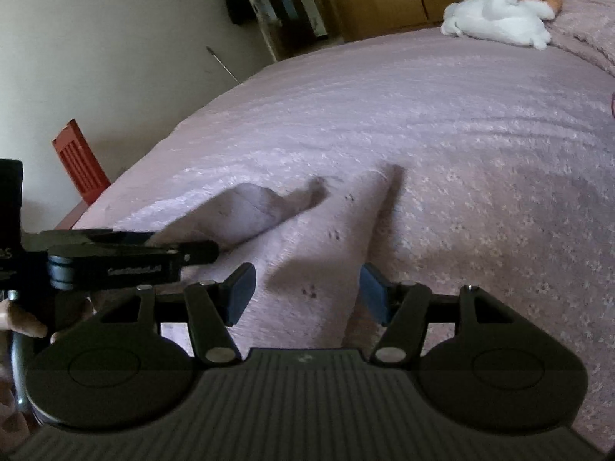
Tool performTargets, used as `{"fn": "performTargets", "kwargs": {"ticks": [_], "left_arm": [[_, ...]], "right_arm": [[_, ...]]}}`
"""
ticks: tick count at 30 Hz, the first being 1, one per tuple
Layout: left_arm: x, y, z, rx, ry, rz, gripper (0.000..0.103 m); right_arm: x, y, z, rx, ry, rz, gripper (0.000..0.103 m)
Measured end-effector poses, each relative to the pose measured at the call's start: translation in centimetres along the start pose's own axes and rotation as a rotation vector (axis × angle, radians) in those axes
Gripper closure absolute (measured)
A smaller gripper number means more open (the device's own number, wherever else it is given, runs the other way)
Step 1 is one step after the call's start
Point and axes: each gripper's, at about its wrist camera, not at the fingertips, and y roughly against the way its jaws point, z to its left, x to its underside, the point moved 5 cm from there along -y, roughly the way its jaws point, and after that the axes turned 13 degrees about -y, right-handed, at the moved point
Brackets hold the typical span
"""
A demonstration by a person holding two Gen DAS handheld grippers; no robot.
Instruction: Fold small clothes
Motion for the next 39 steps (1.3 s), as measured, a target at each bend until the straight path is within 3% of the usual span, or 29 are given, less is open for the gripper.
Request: {"fn": "performTargets", "kwargs": {"ticks": [1,2,3,4,9,12,15,22,24,26,32,36,39], "left_arm": [[0.0,-0.3,-0.1,-0.015,-0.007,-0.013,0.039],[0.0,-0.5,-0.1,-0.04,-0.012,-0.036,0.051],[-0.1,-0.5,0.0,-0.057,-0.016,-0.056,0.066],[-0.1,-0.7,0.2,-0.063,-0.014,-0.062,0.092],[0.2,0.5,4.2,-0.132,0.128,-0.092,0.092],[1.8,-0.2,6.9,-0.154,0.175,-0.043,0.092],[3.6,-1.8,8.4,-0.126,0.224,0.016,0.092],[3.2,-0.5,7.9,-0.082,0.212,0.011,0.085],[2.9,0.9,7.6,-0.056,0.209,0.0,0.077],[2.8,2.5,7.3,-0.021,0.205,-0.022,0.063],[4.0,5.6,5.2,0.036,0.163,-0.032,0.05],[6.5,5.6,4.6,0.01,0.132,0.011,0.05],[8.8,4.9,5.1,-0.045,0.108,0.052,0.038]], "right_arm": [[0.2,-0.5,-0.3,0.002,-0.009,0.01,0.035],[0.4,-1.1,-0.4,0.001,-0.018,0.019,0.035],[0.6,-1.6,-0.5,-0.005,-0.027,0.024,0.035],[0.8,-1.8,-0.4,-0.011,-0.032,0.027,0.035],[1.1,-2.2,1.2,-0.022,-0.025,0.023,0.035],[1.5,-1.8,3.1,-0.064,0.011,0.029,0.034],[2.3,-2.1,4.8,-0.051,0.091,0.023,0.032],[2.8,-2.8,5.2,-0.025,0.141,0.016,0.029],[2.5,-2.4,4.7,-0.041,0.112,0.019,0.029],[2.3,-1.7,4.5,-0.054,0.091,0.018,0.029],[2.2,0.0,4.2,-0.044,0.082,-0.001,0.03],[3.2,0.4,4.2,-0.045,0.081,0.018,0.03],[4.0,0.3,4.5,-0.044,0.102,0.026,0.03]]}}
